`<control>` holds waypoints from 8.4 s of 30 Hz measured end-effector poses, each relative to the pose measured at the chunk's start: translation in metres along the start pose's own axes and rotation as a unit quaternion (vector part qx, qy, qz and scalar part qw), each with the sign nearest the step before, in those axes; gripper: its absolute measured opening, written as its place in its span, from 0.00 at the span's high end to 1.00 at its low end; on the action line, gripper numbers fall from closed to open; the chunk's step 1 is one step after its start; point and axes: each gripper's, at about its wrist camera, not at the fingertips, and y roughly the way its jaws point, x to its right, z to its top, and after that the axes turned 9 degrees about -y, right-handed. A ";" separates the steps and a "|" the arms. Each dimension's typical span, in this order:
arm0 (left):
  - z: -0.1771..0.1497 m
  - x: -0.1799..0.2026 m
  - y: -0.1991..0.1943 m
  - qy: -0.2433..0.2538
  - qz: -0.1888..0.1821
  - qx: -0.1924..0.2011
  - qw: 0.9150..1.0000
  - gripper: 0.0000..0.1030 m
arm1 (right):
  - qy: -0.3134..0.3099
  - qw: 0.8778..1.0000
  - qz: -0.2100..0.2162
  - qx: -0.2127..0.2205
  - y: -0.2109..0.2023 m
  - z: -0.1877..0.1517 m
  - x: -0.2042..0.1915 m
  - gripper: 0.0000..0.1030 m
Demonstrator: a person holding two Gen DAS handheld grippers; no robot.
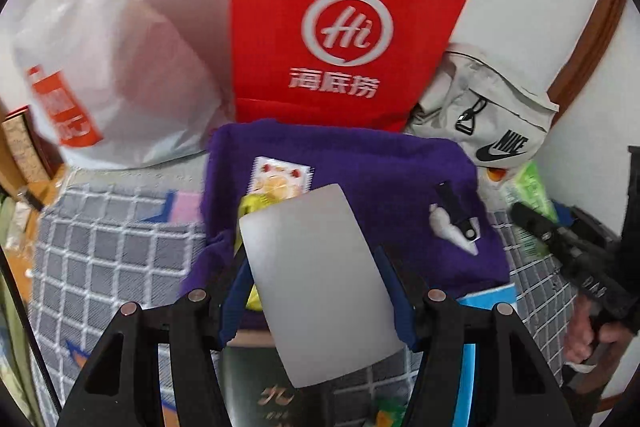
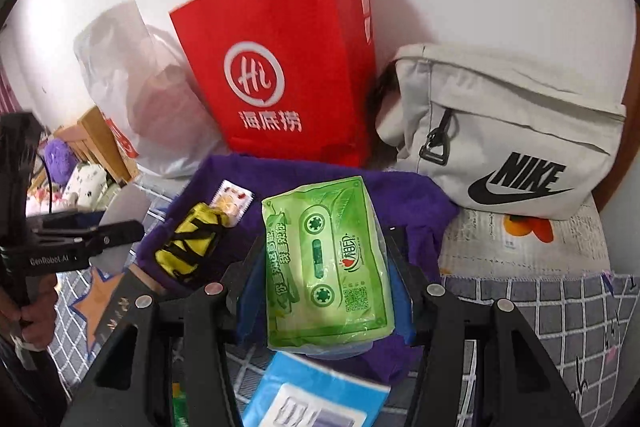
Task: Organize soft objects
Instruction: 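Carry the foam block and green tissue pack with both tools over the purple towel, then open the left tool to drop the foam block while the right tool releases the tissue pack, then grasp the white mesh drawstring bag with the left tool while the right tool grasps the green sachet, then carry the mesh bag and green sachet with both tools to the purple towel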
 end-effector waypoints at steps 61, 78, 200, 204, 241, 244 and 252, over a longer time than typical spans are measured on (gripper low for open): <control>0.050 -0.029 0.042 -0.023 -0.001 -0.046 0.999 0.18 | 0.002 0.999 0.012 -0.053 0.025 -0.014 0.003 0.23; -0.038 -0.048 -0.044 -0.042 0.022 -0.024 0.999 0.20 | 0.014 0.999 0.036 -0.017 -0.076 -0.075 -0.065 0.26; -0.251 -0.056 -0.107 0.039 0.024 0.026 0.999 0.97 | 0.015 0.999 0.013 -0.029 -0.147 -0.225 -0.096 0.93; -0.239 -0.054 -0.116 0.034 0.011 0.034 0.999 0.97 | 0.012 1.000 0.016 -0.019 -0.151 -0.215 -0.096 0.93; -0.067 -0.023 -0.068 -0.004 -0.065 0.058 0.996 0.97 | 0.013 0.999 -0.007 0.045 -0.077 -0.036 -0.031 0.93; -0.053 -0.020 -0.056 -0.007 -0.075 0.051 0.996 0.97 | 0.017 0.999 -0.010 0.039 -0.062 -0.026 -0.020 0.93; -0.023 -0.004 -0.022 -0.002 -0.094 0.036 0.995 0.97 | 0.018 0.999 -0.028 0.010 -0.018 -0.012 0.010 0.93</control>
